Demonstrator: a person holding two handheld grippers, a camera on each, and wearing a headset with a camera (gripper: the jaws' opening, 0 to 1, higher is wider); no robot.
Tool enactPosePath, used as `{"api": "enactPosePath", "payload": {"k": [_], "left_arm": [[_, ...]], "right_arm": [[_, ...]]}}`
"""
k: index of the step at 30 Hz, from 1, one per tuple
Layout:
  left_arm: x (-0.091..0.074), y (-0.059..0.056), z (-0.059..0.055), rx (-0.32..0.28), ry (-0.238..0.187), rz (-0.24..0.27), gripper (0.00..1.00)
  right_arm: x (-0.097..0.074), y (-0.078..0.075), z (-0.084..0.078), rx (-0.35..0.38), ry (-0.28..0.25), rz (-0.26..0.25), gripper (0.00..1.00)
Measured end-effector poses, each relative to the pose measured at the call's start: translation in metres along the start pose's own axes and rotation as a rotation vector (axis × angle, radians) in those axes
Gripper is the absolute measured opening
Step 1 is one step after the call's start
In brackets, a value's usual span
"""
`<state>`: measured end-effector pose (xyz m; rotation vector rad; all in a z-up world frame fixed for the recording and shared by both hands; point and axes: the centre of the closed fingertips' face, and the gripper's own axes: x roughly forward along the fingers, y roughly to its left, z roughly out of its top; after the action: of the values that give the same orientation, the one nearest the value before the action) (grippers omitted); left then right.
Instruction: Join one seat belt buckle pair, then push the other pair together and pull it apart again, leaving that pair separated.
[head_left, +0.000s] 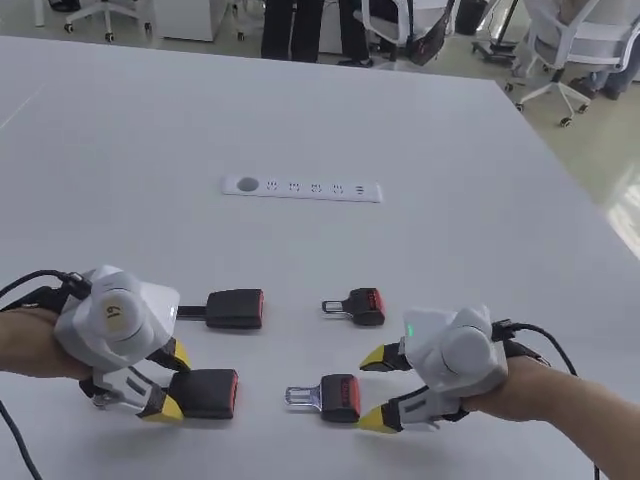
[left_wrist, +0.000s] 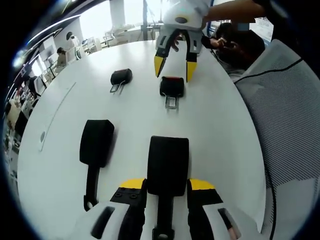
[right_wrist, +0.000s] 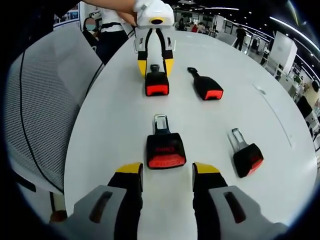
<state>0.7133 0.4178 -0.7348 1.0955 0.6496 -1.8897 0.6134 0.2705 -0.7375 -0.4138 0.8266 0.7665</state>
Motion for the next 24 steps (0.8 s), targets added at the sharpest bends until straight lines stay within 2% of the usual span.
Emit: {"api": "enactPosePath", "payload": {"k": [11, 19, 24], "left_arm": [[0.003, 0.000, -0.003, 0.001, 0.013, -0.015, 0.32], [0.004, 0.000, -0.005, 0.030, 0.020, -0.031, 0.32], [0.006, -0.001, -0.006, 0.022, 0.023, -0.036, 0.32]], "right_arm": [[0.009, 0.003, 0.001, -0.009, 0.010, 0.024, 0.36], [0.013, 0.003, 0.002, -0.018, 0.017, 0.039, 0.34], [0.016, 0.003, 0.003, -0.022, 0.018, 0.044, 0.33]]}}
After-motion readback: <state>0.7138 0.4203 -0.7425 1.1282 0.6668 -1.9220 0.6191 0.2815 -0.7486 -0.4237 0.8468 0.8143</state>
